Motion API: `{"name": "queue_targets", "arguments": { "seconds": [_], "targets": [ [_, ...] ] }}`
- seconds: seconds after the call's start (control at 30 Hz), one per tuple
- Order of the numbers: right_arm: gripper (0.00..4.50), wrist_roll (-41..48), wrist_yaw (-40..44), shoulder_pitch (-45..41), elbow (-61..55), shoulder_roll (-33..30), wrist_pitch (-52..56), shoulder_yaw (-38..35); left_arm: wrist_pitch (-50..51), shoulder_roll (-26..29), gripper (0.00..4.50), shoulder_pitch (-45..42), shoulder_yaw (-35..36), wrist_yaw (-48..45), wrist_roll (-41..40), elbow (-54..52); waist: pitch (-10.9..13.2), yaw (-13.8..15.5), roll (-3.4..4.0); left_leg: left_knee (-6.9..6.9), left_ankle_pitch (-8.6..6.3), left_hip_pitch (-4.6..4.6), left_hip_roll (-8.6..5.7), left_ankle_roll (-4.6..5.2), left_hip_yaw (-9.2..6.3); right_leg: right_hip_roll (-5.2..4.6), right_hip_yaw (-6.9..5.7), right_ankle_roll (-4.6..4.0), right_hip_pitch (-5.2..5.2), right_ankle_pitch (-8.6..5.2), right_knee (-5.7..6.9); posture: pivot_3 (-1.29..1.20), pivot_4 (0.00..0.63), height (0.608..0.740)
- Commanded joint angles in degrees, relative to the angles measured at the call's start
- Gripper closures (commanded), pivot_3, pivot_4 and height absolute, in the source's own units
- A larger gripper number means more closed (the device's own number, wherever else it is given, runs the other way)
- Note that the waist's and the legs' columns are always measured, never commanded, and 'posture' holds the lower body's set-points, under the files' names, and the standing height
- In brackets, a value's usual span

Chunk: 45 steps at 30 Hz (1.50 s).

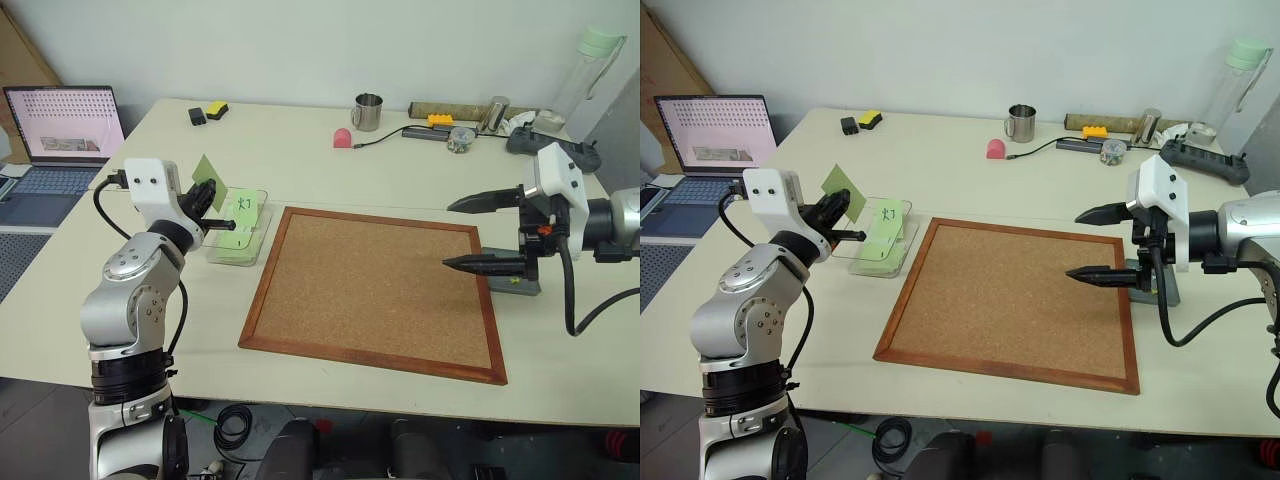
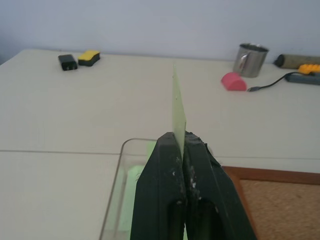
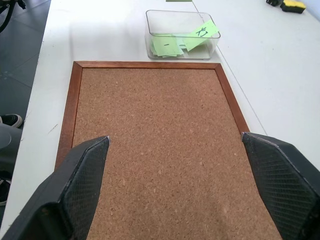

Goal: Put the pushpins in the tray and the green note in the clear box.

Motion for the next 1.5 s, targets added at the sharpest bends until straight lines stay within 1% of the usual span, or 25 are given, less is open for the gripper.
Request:
{"name": "queue_targets", "arguments": {
  "seconds": [0.03, 0.1, 0.17, 0.23, 0.27, 0.3, 0.4, 0.53, 0.57, 0.6, 0.63, 0.7, 0.77, 0.87, 0.97, 1.07, 1.13, 1.23, 1.33, 1.5],
  "targets": [
    [0.07, 0.75, -0.43, -0.80, -0.67, -0.43, 0.33, -1.18, 0.32, 0.91, 4.50, -0.69, -0.14, 0.11, 0.78, -0.47, 0.00, 0.00, 0.00, 0.00, 0.00, 0.00, 0.00, -0.01, 0.01, 0.00, 0.01, 0.00, 0.00, 0.00, 0.00, 0.00, 0.150, 0.740],
    [0.07, 0.94, -0.82, -0.63, -1.00, -0.39, 0.70, -1.50, 0.61, 0.83, 4.50, -0.88, -0.02, -0.05, 0.71, -0.05, 0.00, -0.04, 0.00, 0.00, 0.00, 0.00, 0.00, -0.01, 0.01, 0.00, 0.01, 0.00, 0.00, 0.00, 0.00, 0.00, 0.150, 0.740],
    [0.00, 0.96, -0.97, -0.36, -1.27, -0.36, 0.83, -1.58, 1.02, 1.22, 4.10, -1.23, -0.54, -1.27, 0.44, 0.44, 0.00, -0.06, 0.00, 0.00, 0.00, 0.00, 0.01, -0.01, 0.00, 0.00, 0.00, 0.00, -0.01, 0.00, 0.02, 0.00, 0.150, 0.740],
    [0.00, 0.94, -1.10, -0.12, -1.40, -0.38, 0.92, -1.66, 1.22, 1.60, 3.88, -1.43, -1.16, -2.35, 0.40, 0.58, 0.00, -0.09, 0.00, 0.00, 0.00, 0.00, 0.01, -0.02, 0.00, 0.00, 0.00, 0.00, -0.01, 0.00, 0.02, 0.00, 0.150, 0.740],
    [0.00, 0.96, -1.18, -0.07, -1.43, -0.40, 0.97, -1.69, 1.25, 1.67, 3.60, -1.47, -1.28, -2.62, 0.45, 0.59, 0.00, -0.10, 0.00, 0.00, 0.00, 0.00, 0.01, -0.01, 0.00, 0.00, 0.00, -0.01, -0.01, 0.00, 0.03, 0.00, 0.150, 0.740],
    [0.00, 0.97, -1.27, 0.02, -1.52, -0.42, 1.00, -1.70, 1.21, 1.70, 3.48, -1.49, -1.33, -2.75, 0.54, 0.58, 0.00, -0.13, 0.00, 0.00, 0.00, 0.00, 0.01, -0.01, 0.01, 0.00, 0.00, 0.00, -0.01, 0.00, 0.03, 0.00, 0.150, 0.740],
    [0.00, 0.94, -1.50, 0.33, -1.66, -0.44, 1.03, -1.65, 1.19, 1.89, 2.89, -1.40, -1.47, -3.27, 0.57, 0.25, 0.00, -0.20, 0.00, 0.00, 0.00, 0.01, 0.01, -0.01, 0.01, 0.00, 0.01, 0.00, -0.01, 0.00, 0.02, 0.00, 0.150, 0.740],
    [0.00, 0.40, -1.27, 0.70, -1.26, -0.63, 0.41, -1.45, 1.37, 2.41, 2.20, -0.95, -1.98, -4.24, 0.47, -1.03, 0.00, -0.23, 0.00, 0.00, 0.00, 0.01, 0.01, -0.01, 0.01, 0.00, 0.01, 0.00, -0.01, 0.00, 0.03, 0.00, 0.150, 0.740],
    [0.00, 0.25, -1.24, 0.77, -1.14, -0.67, 0.26, -1.43, 1.48, 2.88, 2.00, -0.83, -2.14, -4.90, 0.37, -1.58, 0.00, -0.24, 0.00, 0.00, 0.00, 0.01, 0.01, -0.01, 0.01, 0.00, 0.01, -0.01, -0.01, 0.00, 0.03, 0.00, 0.150, 0.740],
    [0.00, 0.02, -1.14, 0.94, -1.00, -0.81, -0.02, -1.44, 1.75, 3.55, 1.89, -0.69, -2.35, -5.84, 0.18, -2.14, 0.00, -0.24, 0.00, 0.00, 0.00, 0.01, 0.01, -0.01, 0.01, 0.00, 0.01, 0.00, -0.01, 0.00, 0.03, 0.00, 0.150, 0.740],
    [0.00, -0.42, -0.91, 1.27, -0.84, -1.12, -0.58, -1.48, 1.80, 4.71, 1.61, -0.42, -2.59, -7.17, 0.08, -2.80, 0.00, -0.26, 0.00, 0.00, 0.00, 0.01, 0.01, -0.01, 0.01, 0.00, 0.01, -0.01, -0.01, 0.00, 0.03, 0.00, 0.150, 0.740],
    [0.00, -1.80, -0.34, 2.52, -0.39, -2.10, -2.39, -1.71, 1.89, 8.87, 1.34, 0.53, -3.28, -11.10, 0.38, -3.96, 0.00, -0.30, 0.00, 0.00, 0.00, 0.01, 0.02, -0.01, 0.01, 0.00, 0.00, 0.00, -0.01, 0.00, 0.03, 0.00, 0.150, 0.740],
    [0.00, -2.88, 0.00, 4.31, 0.29, -3.25, -4.13, -2.61, 1.66, 15.13, 1.34, 2.19, -3.62, -16.75, 0.81, -4.38, 0.02, -0.39, 0.00, -0.03, 0.00, 0.00, 0.03, -0.01, 0.03, 0.01, 0.00, 0.00, -0.04, 0.00, 0.03, 0.00, 0.150, 0.740],
    [0.00, -4.62, 0.01, 7.79, 1.51, -5.01, -6.75, -4.85, -1.01, 25.13, 1.34, 7.25, -2.83, -27.24, 0.60, -4.61, 0.04, -0.56, 0.04, -0.09, -0.01, 0.00, 0.05, -0.01, 0.12, 0.01, 0.08, -0.01, -0.12, 0.00, 0.03, 0.00, 0.150, 0.740],
    [0.00, -7.48, 0.75, 14.26, 2.81, -7.54, -10.04, -8.08, -4.69, 33.91, 1.34, 15.45, 2.15, -37.16, 0.66, -3.86, 0.07, -0.59, 0.07, -0.15, -0.02, 0.00, 0.07, 0.00, 0.21, -0.01, 0.16, -0.03, -0.20, -0.01, 0.03, 0.00, 0.150, 0.740],
    [0.00, -8.67, 1.48, 20.87, 3.89, -9.27, -11.73, -12.01, -8.97, 39.37, 1.34, 21.11, 6.81, -43.49, 1.81, 1.55, 0.10, -0.45, 0.12, -0.22, -0.03, -0.06, 0.10, 0.00, 0.21, -0.03, 0.13, -0.11, -0.30, -0.05, 0.03, 0.00, 0.150, 0.740],
    [0.00, -9.68, 1.59, 24.45, 5.29, -10.02, -12.92, -14.66, -12.25, 41.66, 1.34, 24.76, 9.04, -46.82, 3.18, 5.32, 0.13, -0.42, 0.17, -0.24, -0.03, -0.06, 0.12, 0.00, 0.20, -0.03, 0.08, -0.20, -0.31, -0.11, 0.04, 0.00, 0.150, 0.740],
    [0.00, -11.22, 1.63, 28.27, 8.44, -10.61, -14.24, -18.23, -16.12, 42.64, 1.34, 28.70, 11.74, -49.59, 4.76, 10.11, 0.16, -0.42, 0.23, -0.25, -0.03, -0.02, 0.14, 0.02, 0.25, -0.08, 0.07, -0.24, -0.29, -0.13, 0.06, 0.00, 0.150, 0.740],
    [0.00, -12.17, 2.28, 30.93, 11.21, -10.98, -15.49, -20.55, -18.22, 42.09, 1.34, 30.77, 13.28, -50.91, 4.96, 12.12, 0.16, -0.43, 0.23, -0.23, -0.03, 0.00, 0.17, 0.02, 0.26, -0.09, 0.06, -0.26, -0.27, -0.11, 0.05, 0.00, 0.150, 0.740],
    [0.00, -12.96, 2.30, 31.57, 13.83, -11.03, -17.31, -20.74, -19.74, 40.65, 1.34, 30.90, 13.48, -51.38, 4.11, 13.46, 0.17, -0.44, 0.25, -0.24, -0.03, -0.02, 0.20, 0.02, 0.25, -0.10, 0.05, -0.28, -0.29, -0.10, 0.06, 0.00, 0.150, 0.740]
  ]
}}
